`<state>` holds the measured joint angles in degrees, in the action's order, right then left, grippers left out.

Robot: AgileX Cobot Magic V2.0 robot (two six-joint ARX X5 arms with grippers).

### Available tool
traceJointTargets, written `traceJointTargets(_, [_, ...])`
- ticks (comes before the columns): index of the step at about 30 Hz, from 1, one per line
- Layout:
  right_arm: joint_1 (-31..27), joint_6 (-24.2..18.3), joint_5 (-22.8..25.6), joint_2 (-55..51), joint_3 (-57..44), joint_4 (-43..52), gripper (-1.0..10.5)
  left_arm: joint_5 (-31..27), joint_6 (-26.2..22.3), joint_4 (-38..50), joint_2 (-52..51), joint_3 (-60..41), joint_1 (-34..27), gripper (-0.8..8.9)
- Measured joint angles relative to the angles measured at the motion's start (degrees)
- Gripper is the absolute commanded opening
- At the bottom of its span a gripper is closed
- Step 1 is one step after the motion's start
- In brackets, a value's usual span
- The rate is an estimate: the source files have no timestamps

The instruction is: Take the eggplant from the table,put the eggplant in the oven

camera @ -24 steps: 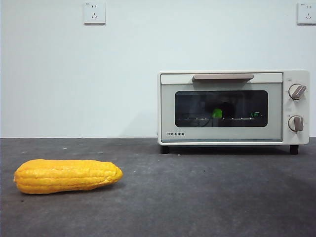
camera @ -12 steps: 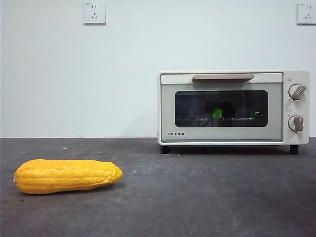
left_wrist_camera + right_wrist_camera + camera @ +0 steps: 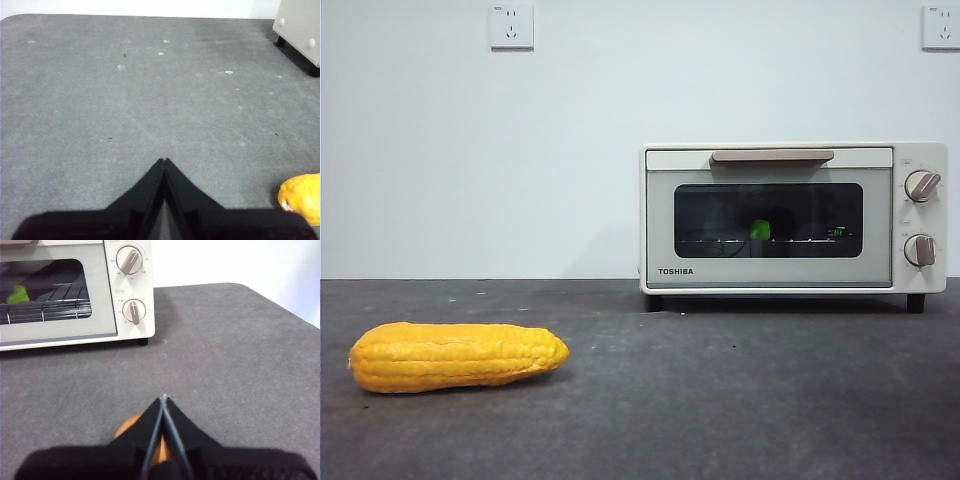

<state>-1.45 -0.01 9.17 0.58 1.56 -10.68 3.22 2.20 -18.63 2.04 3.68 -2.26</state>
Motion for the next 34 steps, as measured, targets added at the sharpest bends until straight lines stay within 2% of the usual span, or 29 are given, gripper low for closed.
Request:
traceJointTargets(18, [1.68,0.0,-0.02,-0.02,0.0,0.0,0.0,0.0,0.0,0.0,0.15,0.0,0.0,-0.04])
traceJointTargets(27, [6.67,0.0,-0.02,0.0,0.0,0.0,0.0,0.0,0.0,0.0,0.2,0.0,0.0,-0.04])
traceJointTargets(34, [6.86,0.0,-0.02,0.0,0.0,0.0,0.0,0.0,0.0,0.0,0.2,0.0,0.0,-0.04])
